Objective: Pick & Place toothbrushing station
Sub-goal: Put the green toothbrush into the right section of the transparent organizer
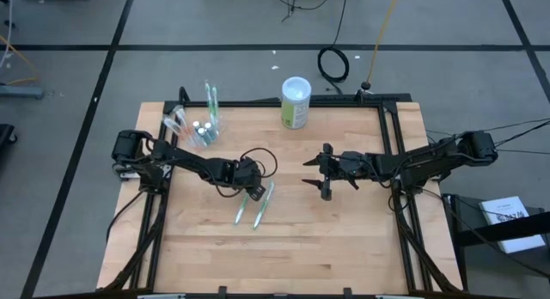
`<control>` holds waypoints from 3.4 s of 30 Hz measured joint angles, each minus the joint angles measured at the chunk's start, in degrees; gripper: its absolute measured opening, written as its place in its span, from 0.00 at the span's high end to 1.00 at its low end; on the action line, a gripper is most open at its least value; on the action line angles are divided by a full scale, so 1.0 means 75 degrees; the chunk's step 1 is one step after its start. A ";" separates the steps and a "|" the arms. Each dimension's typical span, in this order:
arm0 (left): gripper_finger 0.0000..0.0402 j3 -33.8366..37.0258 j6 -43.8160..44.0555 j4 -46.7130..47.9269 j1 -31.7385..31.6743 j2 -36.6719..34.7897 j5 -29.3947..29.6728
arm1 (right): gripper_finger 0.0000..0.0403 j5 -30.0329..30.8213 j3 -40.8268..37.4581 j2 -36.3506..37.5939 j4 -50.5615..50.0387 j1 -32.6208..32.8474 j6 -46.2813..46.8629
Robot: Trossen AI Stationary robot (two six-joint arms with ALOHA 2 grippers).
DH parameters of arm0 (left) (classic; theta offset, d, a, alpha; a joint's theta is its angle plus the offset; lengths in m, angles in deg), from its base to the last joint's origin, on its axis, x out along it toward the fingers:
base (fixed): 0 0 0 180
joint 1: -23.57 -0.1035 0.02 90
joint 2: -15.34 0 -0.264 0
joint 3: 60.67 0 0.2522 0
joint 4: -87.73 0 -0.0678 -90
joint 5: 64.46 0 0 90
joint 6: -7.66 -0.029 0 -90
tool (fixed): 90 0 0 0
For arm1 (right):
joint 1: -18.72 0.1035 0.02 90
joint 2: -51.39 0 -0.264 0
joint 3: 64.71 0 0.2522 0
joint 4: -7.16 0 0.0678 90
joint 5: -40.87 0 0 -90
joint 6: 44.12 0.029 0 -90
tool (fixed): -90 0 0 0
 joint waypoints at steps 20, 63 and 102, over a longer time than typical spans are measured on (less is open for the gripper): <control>0.98 0.0029 -0.2001 -0.1233 -0.0119 -0.0701 0.0392 | 0.37 -0.0010 0.0000 0.0000 -0.0039 0.0005 0.0060; 0.99 0.3976 -0.7058 -0.9510 -0.6422 -0.5084 0.1065 | 0.37 0.0017 0.0003 0.0002 -0.0275 -0.0016 -0.0068; 0.97 0.4098 -0.6425 -1.0690 -0.7192 -0.2286 0.0804 | 0.37 0.0023 0.0000 0.0005 -0.0100 -0.0021 -0.0272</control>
